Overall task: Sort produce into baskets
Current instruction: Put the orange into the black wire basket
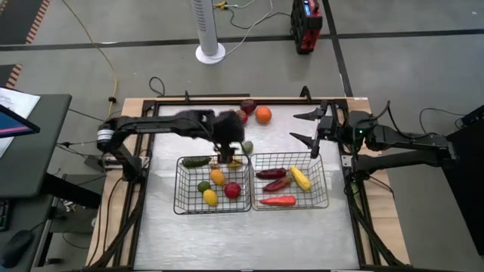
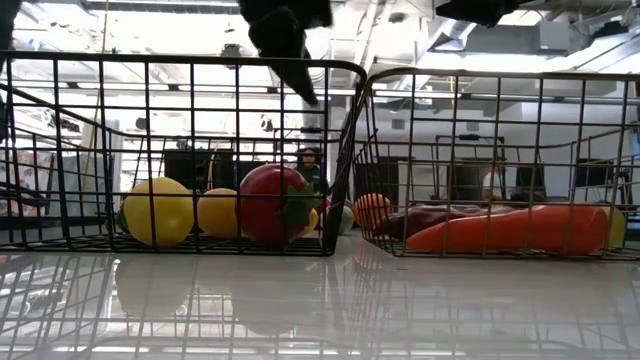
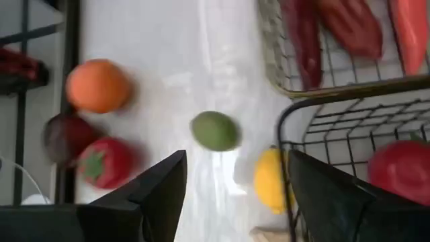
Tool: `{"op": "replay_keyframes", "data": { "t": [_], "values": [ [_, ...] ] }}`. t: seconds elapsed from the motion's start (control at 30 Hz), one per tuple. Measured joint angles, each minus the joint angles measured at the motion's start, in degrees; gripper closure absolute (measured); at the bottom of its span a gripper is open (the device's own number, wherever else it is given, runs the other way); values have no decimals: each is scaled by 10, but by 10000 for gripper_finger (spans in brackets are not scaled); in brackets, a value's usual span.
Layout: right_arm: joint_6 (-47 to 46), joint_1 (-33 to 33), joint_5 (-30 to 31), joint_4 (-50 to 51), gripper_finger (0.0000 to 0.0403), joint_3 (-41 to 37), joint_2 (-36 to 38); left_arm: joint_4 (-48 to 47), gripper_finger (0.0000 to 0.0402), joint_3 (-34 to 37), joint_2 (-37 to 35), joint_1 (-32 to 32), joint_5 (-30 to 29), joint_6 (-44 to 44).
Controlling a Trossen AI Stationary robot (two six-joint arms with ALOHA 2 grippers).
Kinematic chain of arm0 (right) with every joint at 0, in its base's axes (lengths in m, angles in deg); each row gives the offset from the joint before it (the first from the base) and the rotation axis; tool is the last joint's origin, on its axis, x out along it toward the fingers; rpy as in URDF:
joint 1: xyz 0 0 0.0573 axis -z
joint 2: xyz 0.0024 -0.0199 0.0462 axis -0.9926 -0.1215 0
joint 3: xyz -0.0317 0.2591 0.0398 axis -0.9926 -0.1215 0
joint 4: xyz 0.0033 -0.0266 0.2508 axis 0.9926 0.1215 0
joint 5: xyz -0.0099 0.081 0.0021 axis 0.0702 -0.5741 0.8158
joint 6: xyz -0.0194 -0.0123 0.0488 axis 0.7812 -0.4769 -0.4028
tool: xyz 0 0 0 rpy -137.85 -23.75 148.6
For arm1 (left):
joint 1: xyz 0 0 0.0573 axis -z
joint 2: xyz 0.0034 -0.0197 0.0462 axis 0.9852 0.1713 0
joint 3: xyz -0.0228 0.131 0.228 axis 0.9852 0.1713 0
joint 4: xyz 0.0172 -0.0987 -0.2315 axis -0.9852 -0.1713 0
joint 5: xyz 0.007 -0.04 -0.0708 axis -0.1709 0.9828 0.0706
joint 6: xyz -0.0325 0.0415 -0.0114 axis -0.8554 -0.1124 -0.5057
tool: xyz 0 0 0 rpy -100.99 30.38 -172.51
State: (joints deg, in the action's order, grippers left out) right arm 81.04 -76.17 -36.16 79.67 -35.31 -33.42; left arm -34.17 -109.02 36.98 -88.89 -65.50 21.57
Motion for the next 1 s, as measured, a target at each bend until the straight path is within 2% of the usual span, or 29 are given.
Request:
{"op": "replay_keyframes", "data": {
  "t": [0.23,0.4,0.6,0.83,1.0],
  "values": [
    [-3,0,0,2,93,0,0,29,179,75,-129,-39,-2,-14],
    [-3,0,0,2,93,0,0,29,182,193,-224,-59,-25,-68],
    [-12,0,-1,-7,93,0,0,44,182,327,-322,-61,-90,-150],
    [-18,0,-3,-9,93,0,0,17,183,396,-410,-61,-154,-248],
    [-18,0,-7,-9,93,0,-3,-29,183,442,-452,-71,-159,-311]
  ]
}}
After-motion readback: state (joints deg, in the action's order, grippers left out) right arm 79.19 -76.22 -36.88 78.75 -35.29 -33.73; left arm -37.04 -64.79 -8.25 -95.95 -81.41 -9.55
